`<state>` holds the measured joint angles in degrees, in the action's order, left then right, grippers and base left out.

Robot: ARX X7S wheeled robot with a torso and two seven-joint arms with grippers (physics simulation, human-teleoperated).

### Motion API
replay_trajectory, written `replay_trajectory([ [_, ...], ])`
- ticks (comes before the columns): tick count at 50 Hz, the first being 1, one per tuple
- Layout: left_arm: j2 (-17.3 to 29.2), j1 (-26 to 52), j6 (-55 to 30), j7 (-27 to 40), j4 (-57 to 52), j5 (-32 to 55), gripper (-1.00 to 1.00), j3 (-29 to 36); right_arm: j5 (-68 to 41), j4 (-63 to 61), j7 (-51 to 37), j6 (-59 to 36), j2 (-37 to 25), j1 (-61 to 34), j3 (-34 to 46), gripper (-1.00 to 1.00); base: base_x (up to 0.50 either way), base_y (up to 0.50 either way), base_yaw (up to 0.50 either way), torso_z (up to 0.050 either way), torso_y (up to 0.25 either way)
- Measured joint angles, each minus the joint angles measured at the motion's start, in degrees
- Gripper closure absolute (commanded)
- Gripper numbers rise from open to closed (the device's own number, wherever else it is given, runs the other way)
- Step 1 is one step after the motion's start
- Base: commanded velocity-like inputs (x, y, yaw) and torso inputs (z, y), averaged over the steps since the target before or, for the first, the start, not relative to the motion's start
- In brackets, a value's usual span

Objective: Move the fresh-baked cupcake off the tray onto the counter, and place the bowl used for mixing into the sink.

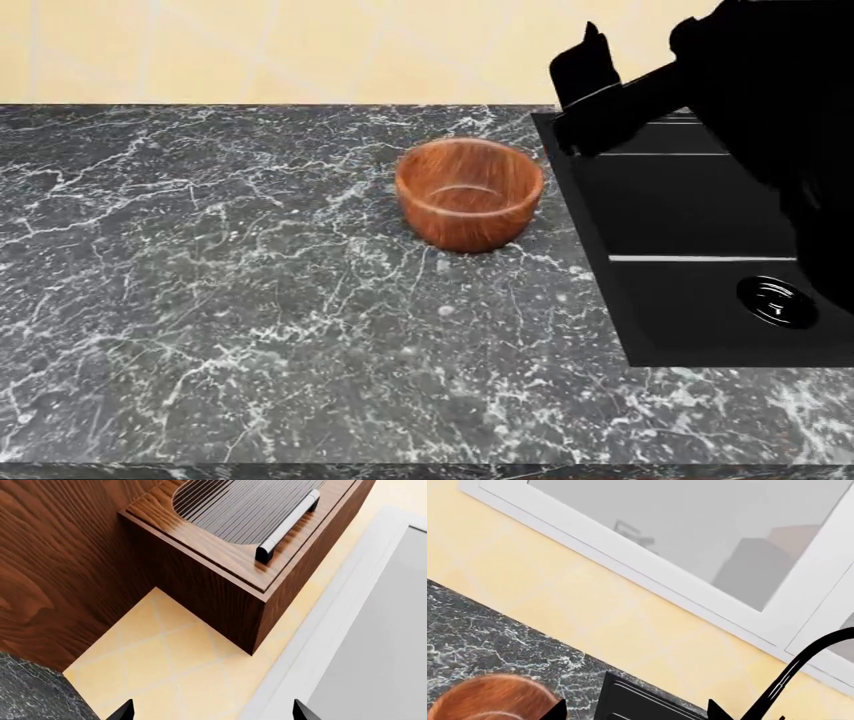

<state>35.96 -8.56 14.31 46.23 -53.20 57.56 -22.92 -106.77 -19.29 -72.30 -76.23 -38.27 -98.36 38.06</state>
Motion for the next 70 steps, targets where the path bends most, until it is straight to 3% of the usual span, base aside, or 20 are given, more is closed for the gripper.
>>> replay_trajectory([
  [19,0.1,0.0,0.2,0.0,0.1,-0.2,-1.0,0.2,5.2,7.5,2.2,-2.2,4.4,-5.4,4.9,-1.0,0.0,-0.01,0.0,-0.001,0.0],
  [30,0.2,-0.2,0.4,0.1,0.0,-0.1,-1.0,0.0,7.8,9.1,4.1,-2.0,6.3,-6.1,6.4,-1.0,0.0,-0.48,0.0,0.0,0.0],
  [39,0.2,-0.3,0.5,0.0,0.0,-0.1,-1.0,0.1,9.6,9.6,5.0,-1.9,6.7,-6.5,7.3,-1.0,0.01,-0.01,0.0,0.0,0.0],
  [58,0.2,-0.4,0.8,0.0,0.2,0.0,-1.0,0.1,11.7,10.6,6.5,-0.9,8.5,-8.1,8.4,-1.0,0.4,-0.23,0.0,0.0,0.001],
  [70,0.4,-0.5,1.0,0.1,0.2,0.2,-1.0,-0.1,11.2,11.5,6.5,-0.4,9.5,-9.0,8.9,-1.0,0.06,-0.02,0.0,0.0,0.001],
])
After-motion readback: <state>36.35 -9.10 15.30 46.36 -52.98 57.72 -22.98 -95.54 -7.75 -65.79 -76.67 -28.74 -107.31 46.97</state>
